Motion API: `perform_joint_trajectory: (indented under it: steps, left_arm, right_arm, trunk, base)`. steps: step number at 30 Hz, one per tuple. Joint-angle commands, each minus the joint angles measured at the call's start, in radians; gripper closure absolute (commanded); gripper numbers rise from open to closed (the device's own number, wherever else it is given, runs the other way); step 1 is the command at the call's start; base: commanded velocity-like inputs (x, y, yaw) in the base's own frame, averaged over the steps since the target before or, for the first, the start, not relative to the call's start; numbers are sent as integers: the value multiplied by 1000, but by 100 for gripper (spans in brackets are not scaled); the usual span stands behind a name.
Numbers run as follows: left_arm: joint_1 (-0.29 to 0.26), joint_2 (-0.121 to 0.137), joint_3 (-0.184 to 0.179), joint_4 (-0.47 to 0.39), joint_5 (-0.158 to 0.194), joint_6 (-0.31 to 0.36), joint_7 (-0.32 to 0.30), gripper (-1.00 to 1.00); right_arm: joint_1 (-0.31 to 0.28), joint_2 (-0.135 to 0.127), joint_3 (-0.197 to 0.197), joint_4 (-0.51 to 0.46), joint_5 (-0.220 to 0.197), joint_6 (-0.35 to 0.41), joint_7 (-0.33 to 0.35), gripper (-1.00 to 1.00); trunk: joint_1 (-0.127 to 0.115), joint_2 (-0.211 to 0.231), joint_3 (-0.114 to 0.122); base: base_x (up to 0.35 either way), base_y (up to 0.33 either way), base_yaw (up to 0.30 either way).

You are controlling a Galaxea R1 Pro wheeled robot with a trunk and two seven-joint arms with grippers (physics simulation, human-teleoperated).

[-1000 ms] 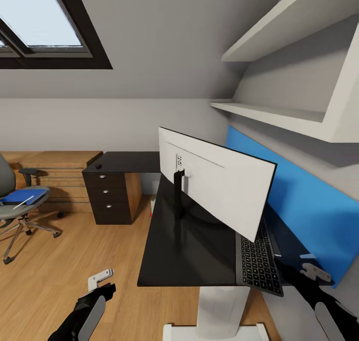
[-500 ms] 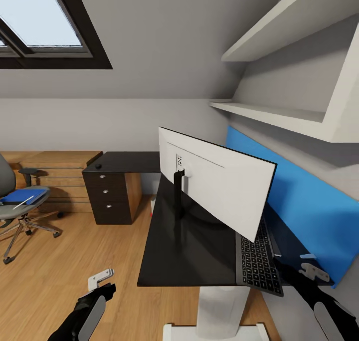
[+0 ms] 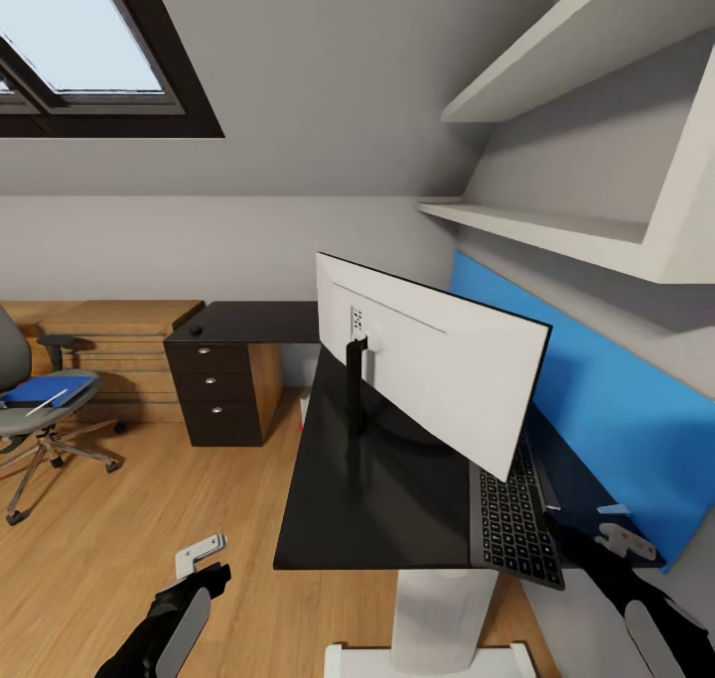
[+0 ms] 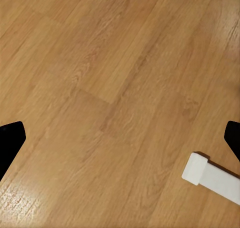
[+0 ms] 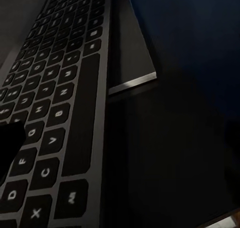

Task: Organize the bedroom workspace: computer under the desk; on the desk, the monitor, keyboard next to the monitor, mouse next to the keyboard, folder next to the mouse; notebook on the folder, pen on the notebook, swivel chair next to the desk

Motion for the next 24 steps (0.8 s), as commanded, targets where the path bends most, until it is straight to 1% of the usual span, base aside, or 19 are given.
perform_joint_trajectory:
  steps: [1,5,12,19,24]
  left_arm:
    - [0,0,-2,-2,8,4,6,-100]
    - [0,-1,-2,-2,7,4,6,-100]
    - [0,-1,-2,-2,8,4,6,-100]
    - [0,-1,-2,-1,8,4,6,-100]
    - [0,-1,-2,0,9,4,6,-100]
  right_arm:
    - [-1,0,-2,-1,-8,7,4,-100]
    - [-1,0,-2,-1,-8,7,4,-100]
    - [-1,1,-2,-1,-8,7,4,-100]
    - [-1,1,-2,-2,-8,7,4,-100]
    - [-1,1,-1,-2,-8,7,4,-100]
  trunk:
    - [0,-1,-1]
    - [0,-1,-1]
    - [0,-1,-1]
    - [0,-1,-1]
    - [0,-1,-1]
  base:
    - [0,0,26]
    - [0,0,66]
    - [0,0,129]
    - [0,0,158]
    - [0,0,222]
